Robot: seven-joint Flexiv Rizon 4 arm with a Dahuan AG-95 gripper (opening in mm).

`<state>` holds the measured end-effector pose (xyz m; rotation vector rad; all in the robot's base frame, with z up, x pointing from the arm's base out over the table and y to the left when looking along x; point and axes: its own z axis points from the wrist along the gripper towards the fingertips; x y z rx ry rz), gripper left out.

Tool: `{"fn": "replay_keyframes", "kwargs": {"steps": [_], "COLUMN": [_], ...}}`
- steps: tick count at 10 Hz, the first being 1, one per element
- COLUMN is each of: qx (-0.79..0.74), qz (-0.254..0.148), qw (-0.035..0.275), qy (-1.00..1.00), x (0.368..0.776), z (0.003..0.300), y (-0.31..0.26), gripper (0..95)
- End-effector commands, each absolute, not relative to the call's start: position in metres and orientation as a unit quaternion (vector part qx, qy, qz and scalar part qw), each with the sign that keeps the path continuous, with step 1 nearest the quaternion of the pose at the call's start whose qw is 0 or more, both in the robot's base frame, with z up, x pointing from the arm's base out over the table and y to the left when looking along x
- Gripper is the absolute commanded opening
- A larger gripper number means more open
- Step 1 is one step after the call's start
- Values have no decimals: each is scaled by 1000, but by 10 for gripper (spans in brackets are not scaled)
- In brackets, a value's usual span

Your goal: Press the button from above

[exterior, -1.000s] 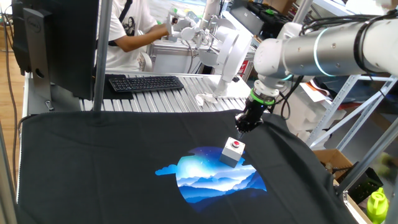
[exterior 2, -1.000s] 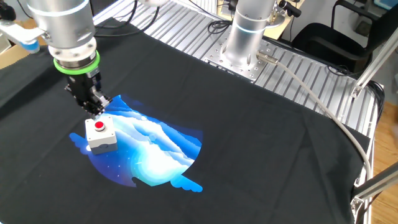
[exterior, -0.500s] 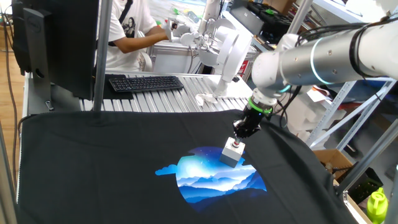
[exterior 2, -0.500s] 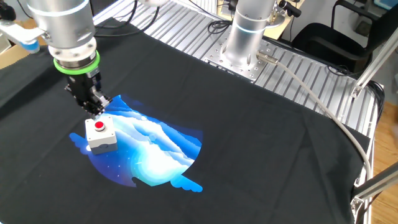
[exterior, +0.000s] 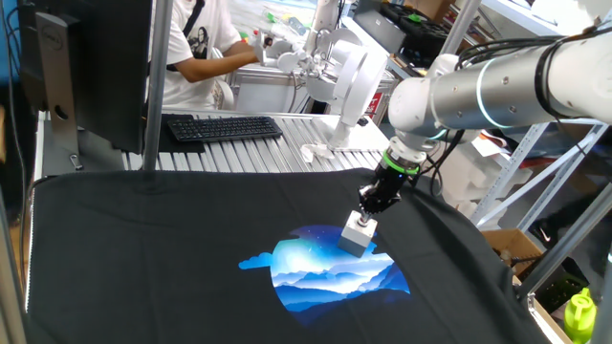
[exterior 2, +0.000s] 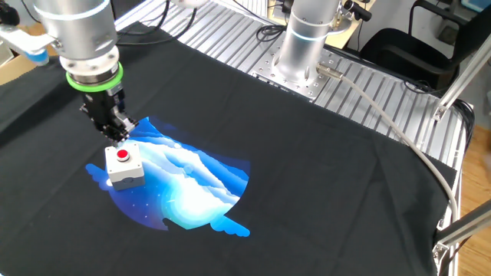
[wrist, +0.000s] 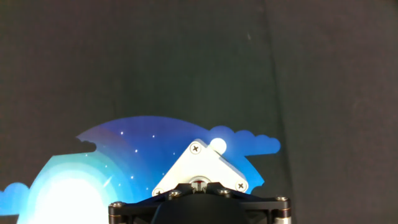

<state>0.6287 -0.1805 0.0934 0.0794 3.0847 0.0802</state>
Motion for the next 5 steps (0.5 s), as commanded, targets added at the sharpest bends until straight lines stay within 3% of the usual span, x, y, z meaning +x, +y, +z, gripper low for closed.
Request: {"fn": "replay_keyframes", "kwargs": {"steps": [1,5], "qx": [26,31], "qz": [29,37], "qw": [38,40], "qy": [998,998], "x": [627,625], "z": [88,75], "y": [-180,-178], "gripper": [0,0]}}
